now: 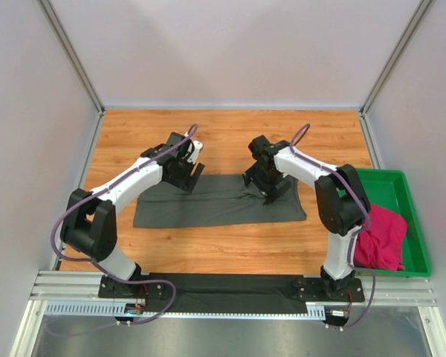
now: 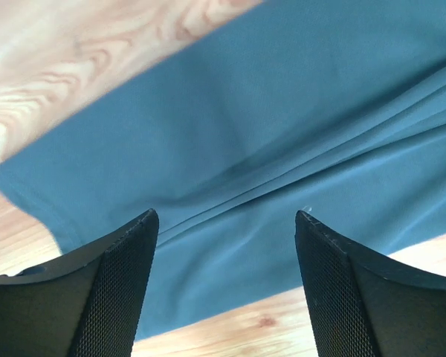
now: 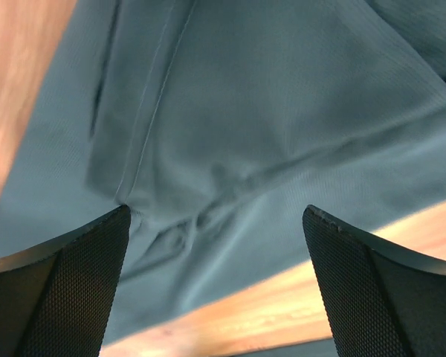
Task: Fold and stack the t-shirts
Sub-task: Fold the tshirt
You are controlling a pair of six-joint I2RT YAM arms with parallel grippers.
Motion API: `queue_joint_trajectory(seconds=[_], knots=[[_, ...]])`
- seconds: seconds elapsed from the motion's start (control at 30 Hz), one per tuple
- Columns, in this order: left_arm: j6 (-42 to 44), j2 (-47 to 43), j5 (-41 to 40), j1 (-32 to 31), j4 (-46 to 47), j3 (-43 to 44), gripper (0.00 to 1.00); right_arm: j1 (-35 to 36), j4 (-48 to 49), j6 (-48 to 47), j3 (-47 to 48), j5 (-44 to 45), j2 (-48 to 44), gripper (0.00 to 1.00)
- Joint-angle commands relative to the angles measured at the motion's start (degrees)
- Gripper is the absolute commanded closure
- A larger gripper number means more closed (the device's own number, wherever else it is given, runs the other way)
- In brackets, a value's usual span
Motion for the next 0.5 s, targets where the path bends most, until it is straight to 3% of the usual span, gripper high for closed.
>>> queue_joint_trajectory(seconds=[0.0,0.1,0.23,0.27,0.3,0.37,0.47], knots=[[0.8,-7.2,1.3,0.4,3.1,1.6,0.19,0.5,-0.1,4.9,2.4,5.1,4.2,0.00],[0.9,-10.9,4.6,0.4,3.0,0.7,0.19,0.3,-1.0,3.4,4.1,5.7,8.2,0.00],[5.7,-12.1,15.7,0.4,4.4,-2.2,0.16,-0.4,-2.2,-1.5,9.7,10.2,14.3,0.00],[5.9,-12.0,15.6,0.4,6.1,-3.1,0.15,-0.9,-2.5,-3.2,11.9,11.3,15.7,0.00],[6.4,-11.6,14.9,0.4,6.6,-4.2,0.01,-1.5,-2.8,-9.2,17.9,12.5,17.3,0.00],[7.1,-8.6,11.1,0.4,6.7,-4.2,0.00,-1.6,-5.2,-13.6,24.2,17.4,22.3,0.00],[7.7,-2.0,6.4,0.4,5.9,-1.6,0.00,-1.6,-1.4,-26.3,36.1,16.9,27.7,0.00]])
